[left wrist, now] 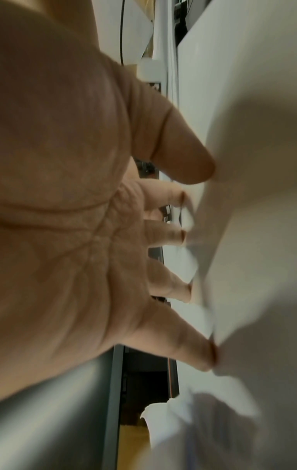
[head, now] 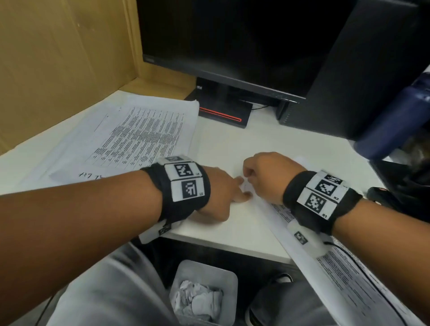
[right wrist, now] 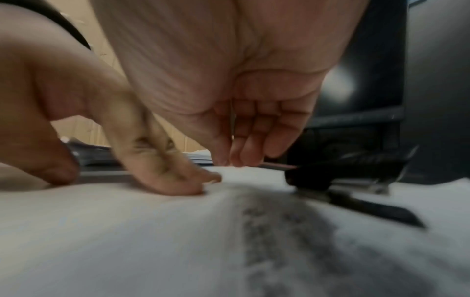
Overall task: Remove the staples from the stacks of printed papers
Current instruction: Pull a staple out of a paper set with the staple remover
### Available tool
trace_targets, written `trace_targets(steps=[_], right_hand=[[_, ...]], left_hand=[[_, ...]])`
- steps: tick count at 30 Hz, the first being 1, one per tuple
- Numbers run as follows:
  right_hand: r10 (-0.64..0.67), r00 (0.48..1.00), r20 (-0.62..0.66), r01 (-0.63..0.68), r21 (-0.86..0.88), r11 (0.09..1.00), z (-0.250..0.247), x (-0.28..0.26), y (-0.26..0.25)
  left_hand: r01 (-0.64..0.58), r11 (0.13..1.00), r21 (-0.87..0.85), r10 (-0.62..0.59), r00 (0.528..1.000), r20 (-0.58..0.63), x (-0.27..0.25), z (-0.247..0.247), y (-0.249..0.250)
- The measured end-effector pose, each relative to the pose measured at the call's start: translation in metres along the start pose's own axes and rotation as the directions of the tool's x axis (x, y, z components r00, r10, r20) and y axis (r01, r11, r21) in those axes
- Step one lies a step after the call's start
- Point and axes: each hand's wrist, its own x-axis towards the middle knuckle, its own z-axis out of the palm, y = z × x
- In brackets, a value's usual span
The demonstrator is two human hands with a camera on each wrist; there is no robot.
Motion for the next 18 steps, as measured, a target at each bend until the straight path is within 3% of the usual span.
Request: trace_targets(steps=[2, 5, 12, 18], right_hand=[[0.022, 0.997, 0.073, -0.025, 0.036, 0.999, 0.003, 0.003, -0.013], [0.057, 0.992, 0.117, -0.051, -0.053, 0.997, 0.002, 0.012, -0.013], [-0.003, 0.993, 0.117, -0.004, 0.058, 0.998, 0.002, 0.015, -0.002], [0.01, 0.976, 0.216, -0.007, -0.014, 1.0, -0.001, 0.02, -0.008]], left_hand=[[-0.012, 1.0, -0.021, 0.012, 1.0, -0.019, 0.0, 0.0, 0.0], [-0.006, 1.0, -0.017, 0.006, 1.0, -0.024, 0.002, 0.002, -0.001], [0.003, 1.0, -0.028, -0.003, 1.0, -0.004, 0.006, 0.005, -0.003], [-0.004, 0.999, -0.044, 0.004, 1.0, 0.009, 0.005, 0.004, -0.003]])
